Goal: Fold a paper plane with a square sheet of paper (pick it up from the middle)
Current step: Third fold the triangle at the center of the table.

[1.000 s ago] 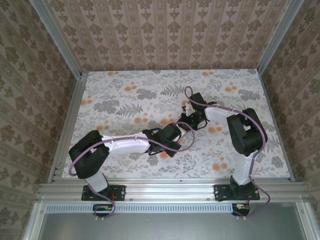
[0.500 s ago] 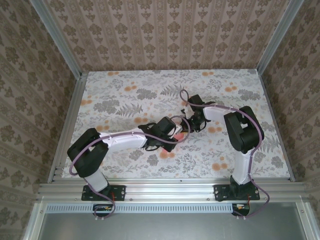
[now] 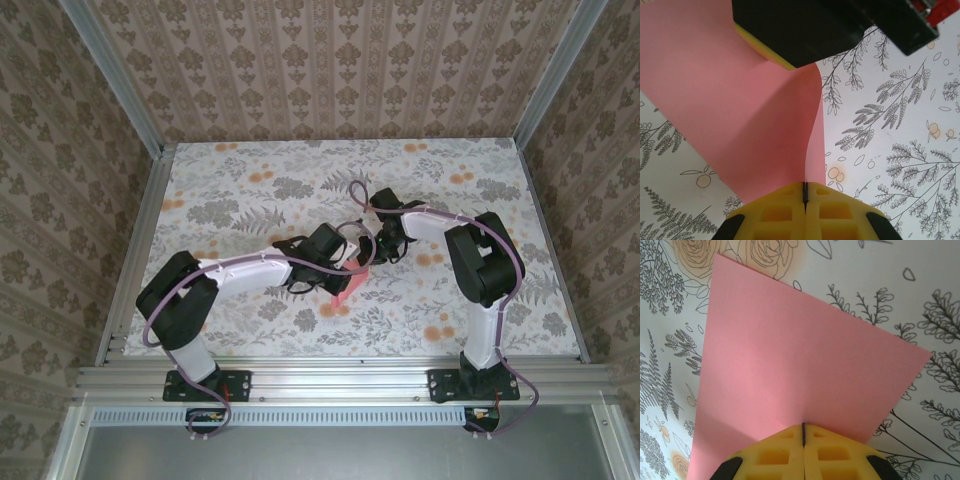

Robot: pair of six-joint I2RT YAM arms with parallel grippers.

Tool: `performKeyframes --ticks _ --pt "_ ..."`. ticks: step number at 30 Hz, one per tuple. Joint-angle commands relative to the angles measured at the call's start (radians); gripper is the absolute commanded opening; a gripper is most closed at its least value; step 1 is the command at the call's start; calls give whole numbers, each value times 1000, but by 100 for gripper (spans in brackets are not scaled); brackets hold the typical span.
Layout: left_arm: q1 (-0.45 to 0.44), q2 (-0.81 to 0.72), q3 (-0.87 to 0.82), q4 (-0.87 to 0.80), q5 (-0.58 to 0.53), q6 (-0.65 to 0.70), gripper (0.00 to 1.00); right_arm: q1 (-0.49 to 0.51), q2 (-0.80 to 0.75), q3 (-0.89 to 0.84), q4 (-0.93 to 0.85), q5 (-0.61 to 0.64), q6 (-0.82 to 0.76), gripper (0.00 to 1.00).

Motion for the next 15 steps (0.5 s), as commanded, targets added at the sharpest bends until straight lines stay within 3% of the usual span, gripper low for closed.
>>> performKeyframes --ticks 1,15 --pt "11 14 26 -25 22 31 2 6 43 18 -63 51 -41 7" --pt "62 58 52 -35 76 73 3 7 49 53 -93 52 -56 7"
